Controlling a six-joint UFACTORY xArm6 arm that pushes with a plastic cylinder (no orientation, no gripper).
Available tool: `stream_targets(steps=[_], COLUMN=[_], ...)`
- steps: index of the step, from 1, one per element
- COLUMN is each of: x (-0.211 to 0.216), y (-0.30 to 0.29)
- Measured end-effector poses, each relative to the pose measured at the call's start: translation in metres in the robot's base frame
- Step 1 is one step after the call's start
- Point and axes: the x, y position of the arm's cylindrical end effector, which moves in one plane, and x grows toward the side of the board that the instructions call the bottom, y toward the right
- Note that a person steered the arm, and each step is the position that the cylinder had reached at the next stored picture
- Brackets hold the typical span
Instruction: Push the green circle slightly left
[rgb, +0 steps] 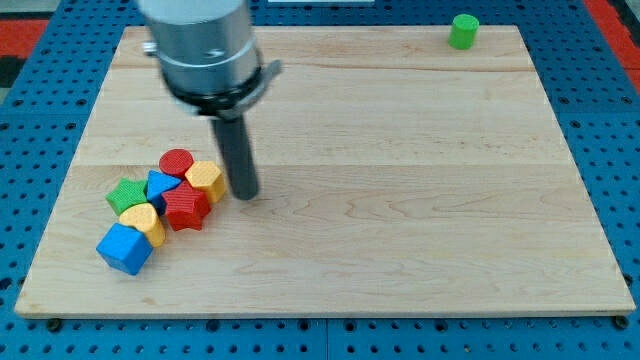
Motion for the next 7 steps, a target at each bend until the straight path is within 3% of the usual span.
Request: stream_targets(steps=[1,3,4,5,6,7], x=[-0.036,-0.158,-0.246,-0.29,-0.291,-0.291], y=[0.088,0.273,0.348,0.354,0.349,0.273])
